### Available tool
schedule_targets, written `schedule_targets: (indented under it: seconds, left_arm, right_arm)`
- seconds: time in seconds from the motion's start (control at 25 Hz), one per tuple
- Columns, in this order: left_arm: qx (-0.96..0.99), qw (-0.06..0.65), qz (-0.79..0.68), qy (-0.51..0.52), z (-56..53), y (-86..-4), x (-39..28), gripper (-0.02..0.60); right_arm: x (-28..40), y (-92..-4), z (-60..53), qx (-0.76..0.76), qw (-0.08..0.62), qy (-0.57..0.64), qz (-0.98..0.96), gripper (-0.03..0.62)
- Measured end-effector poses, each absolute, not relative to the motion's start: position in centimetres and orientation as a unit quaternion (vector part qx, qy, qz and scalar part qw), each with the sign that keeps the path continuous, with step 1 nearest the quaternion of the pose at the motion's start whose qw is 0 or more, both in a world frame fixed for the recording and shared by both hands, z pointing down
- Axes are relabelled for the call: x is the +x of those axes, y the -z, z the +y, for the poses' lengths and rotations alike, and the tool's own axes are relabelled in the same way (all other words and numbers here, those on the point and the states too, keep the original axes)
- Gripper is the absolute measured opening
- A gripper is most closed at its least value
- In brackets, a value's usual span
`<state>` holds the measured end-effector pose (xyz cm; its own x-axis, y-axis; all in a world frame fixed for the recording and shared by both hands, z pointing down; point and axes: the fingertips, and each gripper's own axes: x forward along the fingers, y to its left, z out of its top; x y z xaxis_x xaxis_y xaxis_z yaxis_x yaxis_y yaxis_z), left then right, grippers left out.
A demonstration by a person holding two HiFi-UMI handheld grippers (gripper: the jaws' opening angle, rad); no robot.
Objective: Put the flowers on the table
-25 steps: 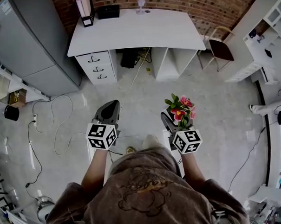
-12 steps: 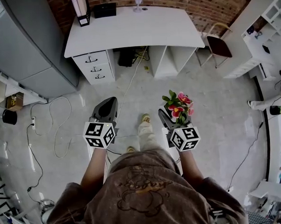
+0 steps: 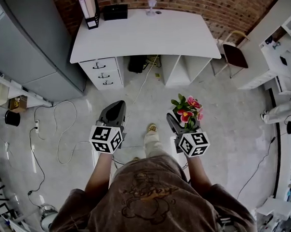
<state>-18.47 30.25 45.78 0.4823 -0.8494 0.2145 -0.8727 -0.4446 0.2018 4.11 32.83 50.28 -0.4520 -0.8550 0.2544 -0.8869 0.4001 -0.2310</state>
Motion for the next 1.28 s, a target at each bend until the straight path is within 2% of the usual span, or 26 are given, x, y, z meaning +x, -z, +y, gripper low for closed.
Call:
schedule_targets:
  seconds: [0.76, 1.28]
  left_arm:
    - [0.842, 0.140, -0.520, -0.034, 14.6, -43.9, -13.7, 0.020]
    - [0.834, 0.138, -0.534, -0.030, 7.9, -43.7, -11.1, 0.020]
  right_arm:
    - [7.6, -49.0, 15.5, 0.491, 0.034, -0.169, -0.854, 0.360]
    - [10.6, -48.7, 7.8, 0.478, 0.040, -0.164, -0.862, 0.360]
